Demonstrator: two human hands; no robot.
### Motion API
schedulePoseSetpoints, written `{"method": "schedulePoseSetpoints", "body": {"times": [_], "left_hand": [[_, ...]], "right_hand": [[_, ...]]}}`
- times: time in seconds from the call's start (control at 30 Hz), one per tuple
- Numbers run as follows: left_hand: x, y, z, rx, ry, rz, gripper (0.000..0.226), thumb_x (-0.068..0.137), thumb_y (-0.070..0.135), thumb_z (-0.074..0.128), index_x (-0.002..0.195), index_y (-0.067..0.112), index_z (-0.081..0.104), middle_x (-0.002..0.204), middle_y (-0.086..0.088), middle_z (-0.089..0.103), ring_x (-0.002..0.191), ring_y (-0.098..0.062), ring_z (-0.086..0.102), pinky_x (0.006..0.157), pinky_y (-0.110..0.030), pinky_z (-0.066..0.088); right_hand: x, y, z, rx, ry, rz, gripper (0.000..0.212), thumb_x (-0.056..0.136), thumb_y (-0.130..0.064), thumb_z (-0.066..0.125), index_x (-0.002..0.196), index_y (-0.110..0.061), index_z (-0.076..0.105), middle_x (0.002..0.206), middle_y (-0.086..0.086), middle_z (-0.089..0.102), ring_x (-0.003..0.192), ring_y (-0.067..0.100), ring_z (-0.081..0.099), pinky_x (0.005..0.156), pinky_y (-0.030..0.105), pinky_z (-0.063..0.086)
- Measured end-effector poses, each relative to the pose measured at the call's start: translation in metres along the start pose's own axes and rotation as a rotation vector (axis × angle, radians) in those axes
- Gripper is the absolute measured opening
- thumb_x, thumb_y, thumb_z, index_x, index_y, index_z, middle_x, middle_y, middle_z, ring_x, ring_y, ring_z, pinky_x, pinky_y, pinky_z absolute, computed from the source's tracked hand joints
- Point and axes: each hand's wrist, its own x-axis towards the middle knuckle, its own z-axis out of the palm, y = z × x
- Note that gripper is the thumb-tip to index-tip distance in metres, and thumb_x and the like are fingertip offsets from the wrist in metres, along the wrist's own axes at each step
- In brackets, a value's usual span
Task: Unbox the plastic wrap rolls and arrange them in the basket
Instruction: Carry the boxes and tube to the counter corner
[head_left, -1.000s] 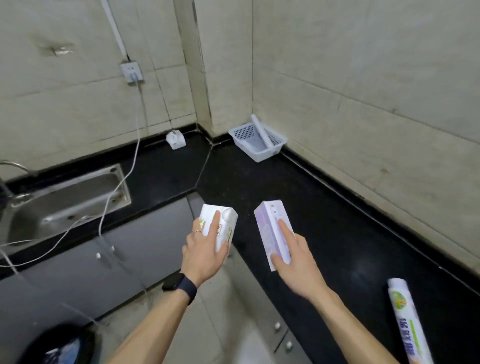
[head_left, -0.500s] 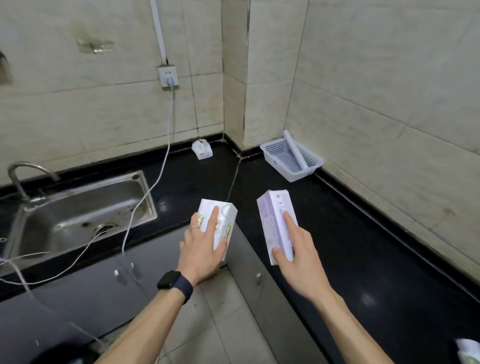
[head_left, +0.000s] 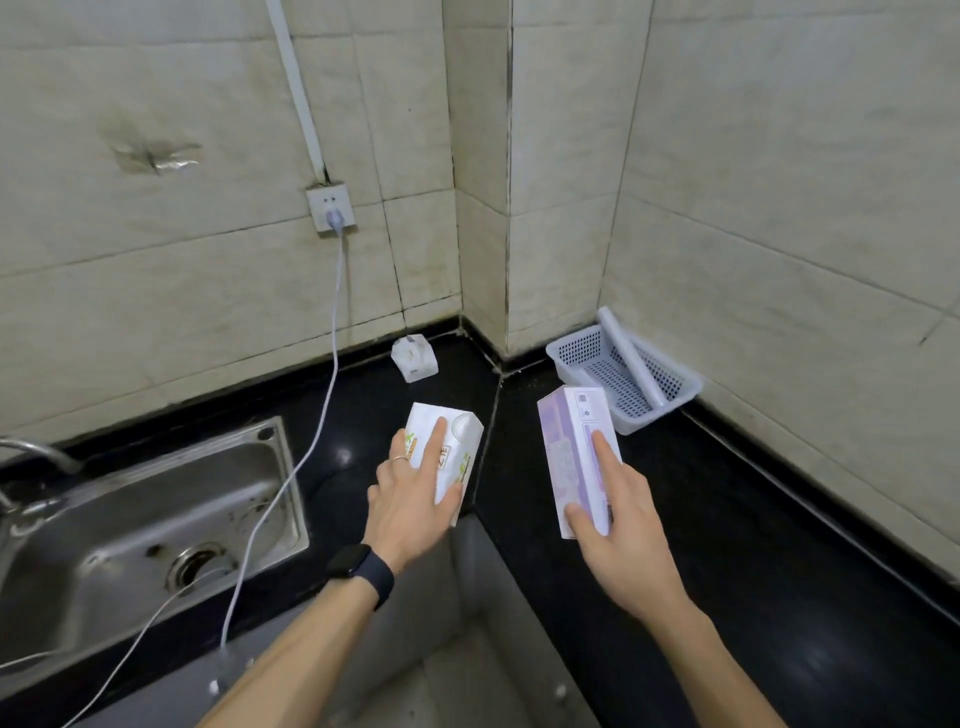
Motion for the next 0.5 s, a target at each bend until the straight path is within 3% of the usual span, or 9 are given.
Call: {"method": "schedulePoseSetpoints", "body": {"times": [0.2,0.3,0.5], "left_hand": [[0.072,-0.005,0.018,0.039,-0.030,-0.007,0.079,0.089,0.054,0.051,0.152,0.046,0.003,0.156,-0.013,0.012,0.123,-0.043,0.040,0.095,-0.055,0.044],[0.108,-0.016,0.037,0.060,-0.094,-0.022,0.079,0.091,0.054,0.051,0.154,0.043,0.005,0.155,-0.014,0.014,0.121,-0.043,0.042,0.095,-0.056,0.045],[0.189,-0.039,0.078,0.036,-0.268,-0.011,0.080,0.093,0.053,0.050,0.155,0.043,0.001,0.159,-0.015,0.008,0.128,-0.043,0.037,0.099,-0.056,0.040]], "right_hand": [[0.067,0.016,0.019,-0.046,-0.025,0.076,0.079,0.095,-0.032,0.057,0.153,-0.050,0.006,0.145,-0.008,0.031,0.109,-0.017,0.041,0.065,0.009,0.042],[0.099,0.030,0.036,-0.055,-0.035,0.116,0.079,0.094,-0.034,0.057,0.153,-0.049,0.006,0.149,-0.005,0.030,0.107,-0.002,0.045,0.076,0.012,0.039],[0.165,0.052,0.078,-0.132,-0.045,0.240,0.080,0.094,-0.032,0.058,0.155,-0.046,0.007,0.150,0.000,0.029,0.117,0.011,0.043,0.095,0.023,0.035]]}}
